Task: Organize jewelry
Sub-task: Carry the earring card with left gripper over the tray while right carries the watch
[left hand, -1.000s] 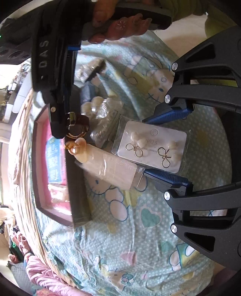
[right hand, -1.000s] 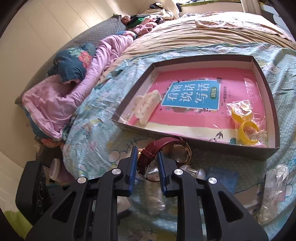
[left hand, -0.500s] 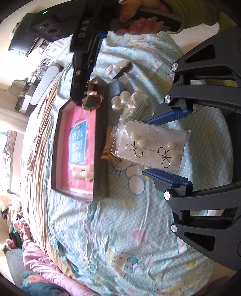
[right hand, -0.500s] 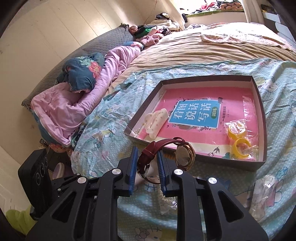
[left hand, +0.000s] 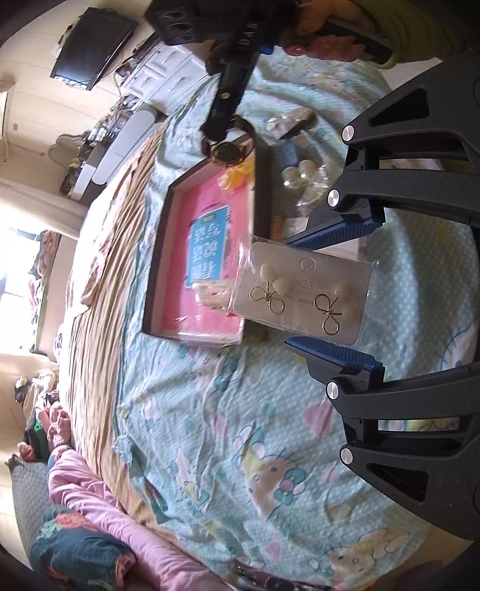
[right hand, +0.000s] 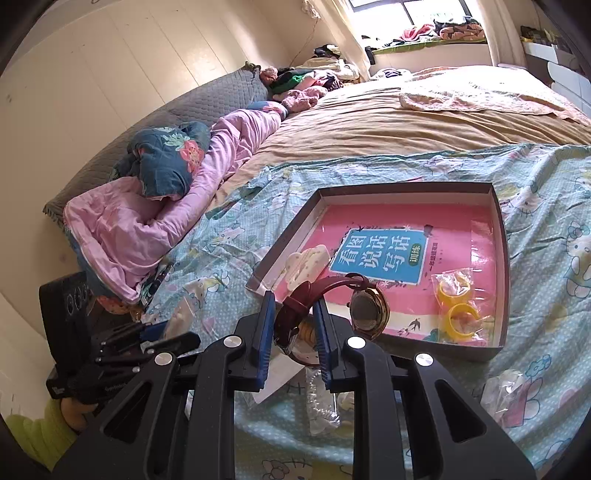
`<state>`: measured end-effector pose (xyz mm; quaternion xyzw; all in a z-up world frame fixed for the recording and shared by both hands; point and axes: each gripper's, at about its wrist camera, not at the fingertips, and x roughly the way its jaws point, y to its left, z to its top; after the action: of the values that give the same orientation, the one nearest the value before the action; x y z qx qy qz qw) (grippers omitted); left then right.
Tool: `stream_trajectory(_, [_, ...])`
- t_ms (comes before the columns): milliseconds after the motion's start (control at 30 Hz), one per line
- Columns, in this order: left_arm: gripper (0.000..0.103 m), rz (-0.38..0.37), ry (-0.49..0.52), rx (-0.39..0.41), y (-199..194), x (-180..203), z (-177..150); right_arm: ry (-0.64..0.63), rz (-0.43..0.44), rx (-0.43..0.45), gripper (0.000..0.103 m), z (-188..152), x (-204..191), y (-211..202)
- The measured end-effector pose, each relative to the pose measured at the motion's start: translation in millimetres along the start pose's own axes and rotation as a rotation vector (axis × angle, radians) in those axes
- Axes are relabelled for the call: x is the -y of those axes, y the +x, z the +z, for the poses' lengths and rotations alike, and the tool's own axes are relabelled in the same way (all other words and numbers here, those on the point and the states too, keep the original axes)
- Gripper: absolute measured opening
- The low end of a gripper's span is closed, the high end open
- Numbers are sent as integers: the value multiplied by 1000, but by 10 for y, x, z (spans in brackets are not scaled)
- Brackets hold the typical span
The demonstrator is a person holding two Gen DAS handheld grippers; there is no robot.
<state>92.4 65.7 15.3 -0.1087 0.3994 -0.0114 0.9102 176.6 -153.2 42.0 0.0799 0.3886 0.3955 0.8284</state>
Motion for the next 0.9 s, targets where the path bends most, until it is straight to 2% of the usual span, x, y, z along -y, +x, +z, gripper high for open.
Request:
stream_trajectory(433, [39, 9, 28, 10, 212, 136, 423, 13, -36, 30, 20, 83, 179, -50])
stream_trajectory(900, [39, -18, 83, -20, 628, 432, 651, 57, -110, 63, 20, 210, 592, -130])
